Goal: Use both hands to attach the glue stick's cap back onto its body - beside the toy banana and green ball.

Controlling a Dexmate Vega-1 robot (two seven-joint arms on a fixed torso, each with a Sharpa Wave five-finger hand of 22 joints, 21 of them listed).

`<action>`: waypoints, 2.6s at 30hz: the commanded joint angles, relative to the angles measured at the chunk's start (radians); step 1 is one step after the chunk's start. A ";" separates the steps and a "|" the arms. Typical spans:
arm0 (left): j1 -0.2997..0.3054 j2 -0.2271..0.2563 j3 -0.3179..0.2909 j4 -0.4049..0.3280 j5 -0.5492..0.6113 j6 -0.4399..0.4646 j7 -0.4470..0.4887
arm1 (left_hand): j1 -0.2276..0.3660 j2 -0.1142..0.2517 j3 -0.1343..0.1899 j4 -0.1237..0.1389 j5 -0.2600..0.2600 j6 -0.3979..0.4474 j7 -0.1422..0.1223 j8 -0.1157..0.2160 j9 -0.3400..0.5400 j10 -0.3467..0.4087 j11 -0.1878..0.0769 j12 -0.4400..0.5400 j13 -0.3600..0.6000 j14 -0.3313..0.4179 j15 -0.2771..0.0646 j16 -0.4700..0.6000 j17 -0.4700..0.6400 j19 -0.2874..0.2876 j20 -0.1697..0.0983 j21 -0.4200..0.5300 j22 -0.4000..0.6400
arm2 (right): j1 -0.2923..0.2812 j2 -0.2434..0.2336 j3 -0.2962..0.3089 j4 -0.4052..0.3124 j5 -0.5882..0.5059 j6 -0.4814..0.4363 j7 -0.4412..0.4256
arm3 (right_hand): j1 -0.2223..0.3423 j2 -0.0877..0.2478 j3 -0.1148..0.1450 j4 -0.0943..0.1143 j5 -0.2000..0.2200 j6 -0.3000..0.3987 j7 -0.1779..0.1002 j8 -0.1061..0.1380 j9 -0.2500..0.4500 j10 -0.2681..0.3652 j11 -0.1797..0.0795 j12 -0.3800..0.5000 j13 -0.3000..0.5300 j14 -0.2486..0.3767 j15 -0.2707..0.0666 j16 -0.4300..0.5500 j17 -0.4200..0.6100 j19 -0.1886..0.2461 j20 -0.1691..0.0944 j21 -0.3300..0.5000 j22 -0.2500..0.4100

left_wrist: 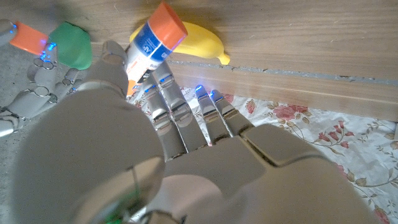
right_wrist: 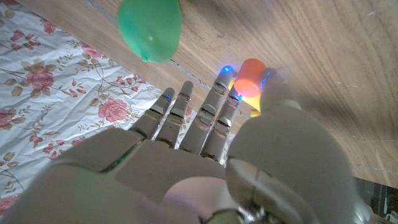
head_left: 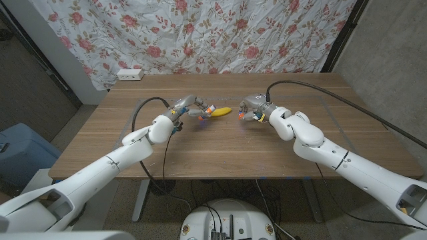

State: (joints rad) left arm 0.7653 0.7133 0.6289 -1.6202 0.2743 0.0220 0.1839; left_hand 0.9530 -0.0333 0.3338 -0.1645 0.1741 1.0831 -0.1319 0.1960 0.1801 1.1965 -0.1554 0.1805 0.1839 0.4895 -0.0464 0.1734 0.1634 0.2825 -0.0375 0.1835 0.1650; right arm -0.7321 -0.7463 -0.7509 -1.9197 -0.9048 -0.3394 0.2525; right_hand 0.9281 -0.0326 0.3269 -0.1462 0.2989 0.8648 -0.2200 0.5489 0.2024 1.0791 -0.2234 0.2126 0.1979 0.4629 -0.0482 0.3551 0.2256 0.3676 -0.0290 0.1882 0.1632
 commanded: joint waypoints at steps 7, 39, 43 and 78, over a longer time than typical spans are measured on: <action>-0.024 -0.018 0.027 -0.022 -0.025 0.015 -0.046 | 0.025 0.049 -0.001 0.003 0.006 0.114 0.008 0.004 0.011 0.056 -0.065 0.008 0.006 0.009 -0.136 0.003 0.000 0.000 -0.110 0.003 0.002 | -0.035 -0.041 0.096 -0.076 0.188 -0.075 -0.010 | 0.000 0.014 -0.012 0.001 -0.004 0.010 -0.002 0.003 0.003 0.015 0.000 -0.005 0.002 -0.001 -0.135 0.004 0.005 -0.005 -0.005 -0.005 0.002; -0.040 -0.048 0.063 -0.117 0.000 0.084 -0.083 | 0.026 0.051 -0.002 0.001 0.006 0.111 0.003 0.004 0.011 0.050 -0.065 0.008 0.006 -0.001 -0.146 0.001 0.000 0.019 -0.099 0.009 0.003 | -0.119 -0.141 0.244 -0.167 0.593 -0.128 -0.169 | -0.015 0.028 -0.041 0.010 -0.017 0.001 -0.002 -0.021 -0.002 0.005 0.001 -0.019 0.002 -0.033 -0.133 -0.012 0.001 -0.032 0.004 -0.007 0.002; -0.047 -0.056 0.067 -0.111 0.001 0.077 -0.081 | 0.026 0.052 -0.002 0.001 0.006 0.110 0.003 0.004 0.011 0.050 -0.065 0.008 0.006 -0.003 -0.147 0.001 0.000 0.018 -0.097 0.009 0.003 | -0.116 -0.146 0.246 -0.172 0.626 -0.128 -0.182 | -0.014 0.030 -0.042 0.009 -0.018 -0.001 -0.002 -0.024 -0.002 0.004 0.001 -0.019 0.002 -0.036 -0.133 -0.013 0.001 -0.033 0.004 -0.007 0.002; -0.098 -0.093 0.089 -0.045 -0.012 0.009 -0.107 | 0.028 0.055 -0.004 0.000 0.006 0.102 0.003 0.002 0.011 0.044 -0.066 0.008 0.006 -0.006 -0.144 0.002 0.000 0.018 -0.088 0.007 0.003 | -0.085 -0.156 0.209 -0.161 0.748 -0.103 -0.248 | 0.038 0.053 -0.079 -0.005 -0.052 -0.030 -0.002 -0.087 -0.004 -0.074 -0.001 -0.023 0.002 -0.029 -0.135 -0.013 0.008 0.172 0.035 0.043 0.015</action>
State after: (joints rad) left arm 0.6796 0.6277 0.7131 -1.6800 0.2683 0.0593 0.0864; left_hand 0.9464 -0.0267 0.3272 -0.1683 0.1736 1.0831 -0.1319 0.1925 0.1801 1.1894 -0.1626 0.1857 0.1884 0.4895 -0.0465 0.1734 0.1635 0.2899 -0.0376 0.1900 0.1650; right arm -0.8416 -0.8913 -0.5144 -2.0867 -0.1878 -0.4526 -0.0121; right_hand 0.9504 0.0215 0.2524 -0.1546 0.2475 0.8403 -0.2213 0.4641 0.1933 1.0125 -0.2251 0.1885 0.1979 0.4256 -0.0465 0.3362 0.2303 0.5394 0.0036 0.2315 0.1748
